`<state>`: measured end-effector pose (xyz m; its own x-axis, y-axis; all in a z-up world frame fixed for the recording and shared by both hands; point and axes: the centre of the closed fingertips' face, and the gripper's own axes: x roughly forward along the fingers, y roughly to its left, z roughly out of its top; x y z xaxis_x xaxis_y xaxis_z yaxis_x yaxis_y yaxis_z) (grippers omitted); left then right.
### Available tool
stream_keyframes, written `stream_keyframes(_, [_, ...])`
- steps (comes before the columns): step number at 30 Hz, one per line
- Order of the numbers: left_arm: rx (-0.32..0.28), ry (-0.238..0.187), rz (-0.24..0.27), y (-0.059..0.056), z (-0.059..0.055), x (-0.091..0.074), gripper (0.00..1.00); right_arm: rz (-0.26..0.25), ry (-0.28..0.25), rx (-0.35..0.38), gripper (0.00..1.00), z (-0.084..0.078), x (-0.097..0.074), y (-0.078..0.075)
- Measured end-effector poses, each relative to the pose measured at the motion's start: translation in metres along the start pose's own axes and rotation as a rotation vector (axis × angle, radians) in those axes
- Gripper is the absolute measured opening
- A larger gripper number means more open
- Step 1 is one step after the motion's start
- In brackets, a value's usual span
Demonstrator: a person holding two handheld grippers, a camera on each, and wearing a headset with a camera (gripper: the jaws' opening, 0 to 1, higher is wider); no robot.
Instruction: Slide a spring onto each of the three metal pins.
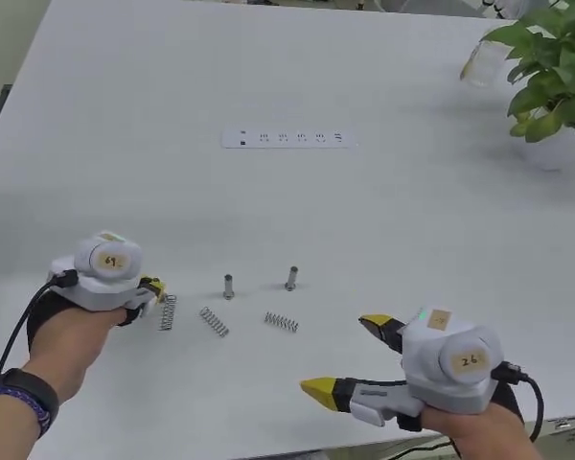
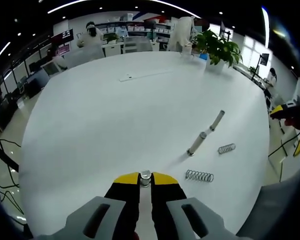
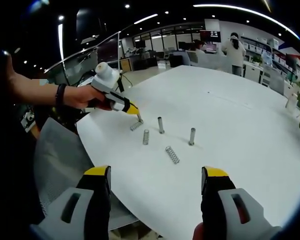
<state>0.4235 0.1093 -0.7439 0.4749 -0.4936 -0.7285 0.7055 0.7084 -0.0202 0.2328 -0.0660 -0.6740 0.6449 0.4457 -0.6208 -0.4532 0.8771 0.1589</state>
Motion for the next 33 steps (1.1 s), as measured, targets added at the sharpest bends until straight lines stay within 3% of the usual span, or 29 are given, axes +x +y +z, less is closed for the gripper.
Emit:
stream_keyframes(24, [0.034,0.023,0.011,-0.002,-0.013,0.008,0.0,-0.001,0.009,0.002,0.72,-0.002,-0.001,-0.001])
stream_keyframes(33, [0.001,0.038,0.001,-0.002,-0.02,0.007,0.06,-0.001,0.009,0.007,0.72,-0.003,-0.001,-0.001])
